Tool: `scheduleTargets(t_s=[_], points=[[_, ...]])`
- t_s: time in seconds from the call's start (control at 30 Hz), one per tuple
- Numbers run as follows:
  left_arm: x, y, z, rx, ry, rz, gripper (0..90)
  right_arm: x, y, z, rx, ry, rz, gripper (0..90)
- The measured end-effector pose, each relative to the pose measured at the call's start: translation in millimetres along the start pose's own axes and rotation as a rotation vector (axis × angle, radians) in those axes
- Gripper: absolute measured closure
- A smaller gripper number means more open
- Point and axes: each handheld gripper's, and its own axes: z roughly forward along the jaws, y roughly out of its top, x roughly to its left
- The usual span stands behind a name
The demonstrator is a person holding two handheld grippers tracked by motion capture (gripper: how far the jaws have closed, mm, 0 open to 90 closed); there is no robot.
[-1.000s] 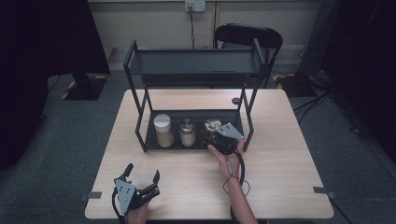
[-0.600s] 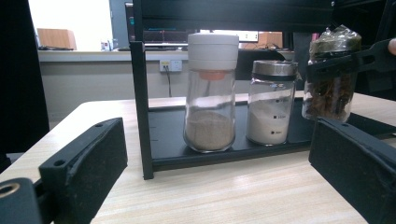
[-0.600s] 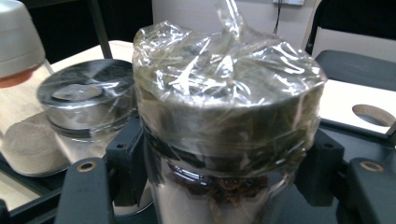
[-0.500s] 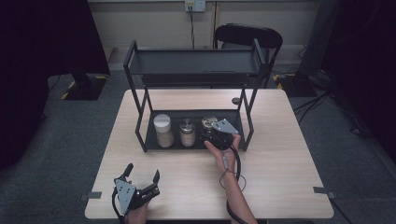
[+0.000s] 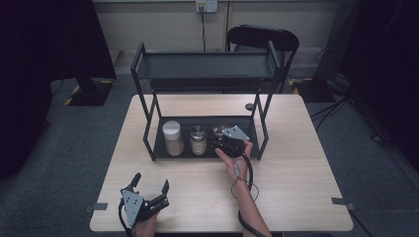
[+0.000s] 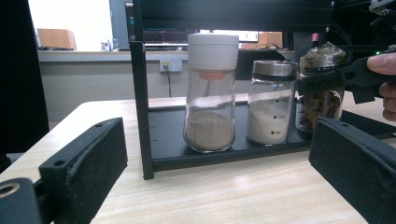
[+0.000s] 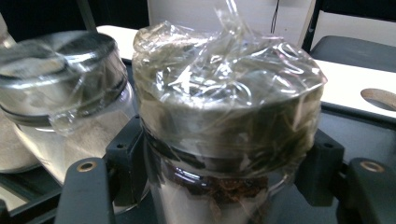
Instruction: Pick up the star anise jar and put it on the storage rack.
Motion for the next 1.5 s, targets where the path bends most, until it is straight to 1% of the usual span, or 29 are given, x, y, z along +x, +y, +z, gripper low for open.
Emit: scheduleTargets(t_s=[0.17, 0.43, 0.57, 0.93, 1.13, 1.33, 1.5], points=[[-0.1, 0.0, 0.0, 0.0, 0.001, 0.0, 3.5, -1.7, -2.8, 0.6, 0.001, 0.0, 0.01, 31.1], [-0.3, 0.0, 0.0, 0.0, 0.002, 0.0, 3.5, -2.1, -5.0, -0.7, -0.001, 0.001, 0.01, 31.0], [-0.2, 0.0, 0.0, 0.0, 0.002, 0.0, 3.5, 0.8, -4.7, -0.7, 0.007, -0.006, -0.006, 30.9], [-0.3, 0.0, 0.0, 0.0, 0.002, 0.0, 3.5, 2.5, -6.1, -1.2, 0.004, -0.011, -0.003, 30.9], [-0.3, 0.0, 0.0, 0.0, 0.002, 0.0, 3.5, 3.5, -2.2, -1.4, 0.019, -0.013, -0.008, 30.8], [-0.3, 0.0, 0.0, 0.0, 0.002, 0.0, 3.5, 1.5, -2.8, -1.9, 0.017, -0.007, 0.002, 30.8], [-0.2, 0.0, 0.0, 0.0, 0.001, 0.0, 3.5, 1.9, -2.1, -1.7, 0.019, -0.008, -0.001, 30.8]])
